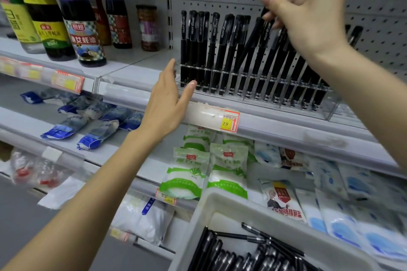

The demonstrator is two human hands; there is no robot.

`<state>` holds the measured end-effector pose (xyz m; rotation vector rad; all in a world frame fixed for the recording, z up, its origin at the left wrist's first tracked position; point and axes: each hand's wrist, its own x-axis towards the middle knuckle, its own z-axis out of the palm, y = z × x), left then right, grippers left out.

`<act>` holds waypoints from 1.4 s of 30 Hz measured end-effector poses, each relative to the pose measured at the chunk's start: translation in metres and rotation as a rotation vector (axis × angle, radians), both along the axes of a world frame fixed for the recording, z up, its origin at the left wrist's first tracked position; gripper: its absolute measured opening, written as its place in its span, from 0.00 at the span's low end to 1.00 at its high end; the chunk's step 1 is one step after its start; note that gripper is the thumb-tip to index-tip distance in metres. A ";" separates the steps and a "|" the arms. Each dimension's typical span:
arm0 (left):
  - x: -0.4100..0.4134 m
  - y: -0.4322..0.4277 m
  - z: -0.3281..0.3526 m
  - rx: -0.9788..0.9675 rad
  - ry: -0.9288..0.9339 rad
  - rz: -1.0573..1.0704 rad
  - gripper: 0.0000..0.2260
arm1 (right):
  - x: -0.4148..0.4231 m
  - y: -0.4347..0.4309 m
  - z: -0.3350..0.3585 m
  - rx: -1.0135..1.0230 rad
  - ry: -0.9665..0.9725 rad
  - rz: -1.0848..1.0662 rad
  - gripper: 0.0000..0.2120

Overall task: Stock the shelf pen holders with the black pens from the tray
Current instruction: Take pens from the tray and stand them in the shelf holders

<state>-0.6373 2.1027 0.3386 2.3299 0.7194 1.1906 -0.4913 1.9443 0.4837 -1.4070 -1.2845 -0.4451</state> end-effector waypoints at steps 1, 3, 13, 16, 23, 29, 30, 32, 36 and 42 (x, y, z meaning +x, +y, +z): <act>0.000 0.000 -0.001 0.006 0.009 0.001 0.31 | -0.001 0.002 0.000 -0.022 -0.003 -0.006 0.12; -0.001 0.001 -0.001 0.021 0.024 -0.002 0.31 | 0.000 0.005 0.001 -0.079 -0.023 -0.020 0.12; -0.002 0.000 -0.002 0.034 0.041 0.000 0.32 | -0.002 0.011 0.004 -0.253 -0.075 -0.073 0.14; -0.002 0.000 -0.002 0.041 0.043 0.000 0.32 | -0.001 0.013 0.010 -0.300 -0.072 -0.090 0.14; -0.004 -0.002 -0.002 0.055 0.051 -0.014 0.34 | 0.000 0.014 0.015 -0.340 -0.160 -0.133 0.13; -0.004 -0.001 0.000 0.054 0.054 -0.017 0.36 | 0.004 0.011 0.013 -0.327 -0.255 -0.196 0.14; -0.004 -0.001 0.000 0.051 0.053 -0.018 0.36 | 0.004 0.010 0.013 -0.333 -0.271 -0.206 0.14; -0.005 -0.002 0.000 0.045 0.053 -0.018 0.36 | 0.004 0.010 0.014 -0.343 -0.298 -0.222 0.15; -0.004 -0.003 0.001 0.035 0.053 -0.016 0.36 | 0.003 0.013 0.014 -0.367 -0.325 -0.231 0.15; -0.006 -0.005 0.003 0.021 0.078 -0.027 0.38 | 0.001 0.018 0.017 -0.423 -0.332 -0.233 0.14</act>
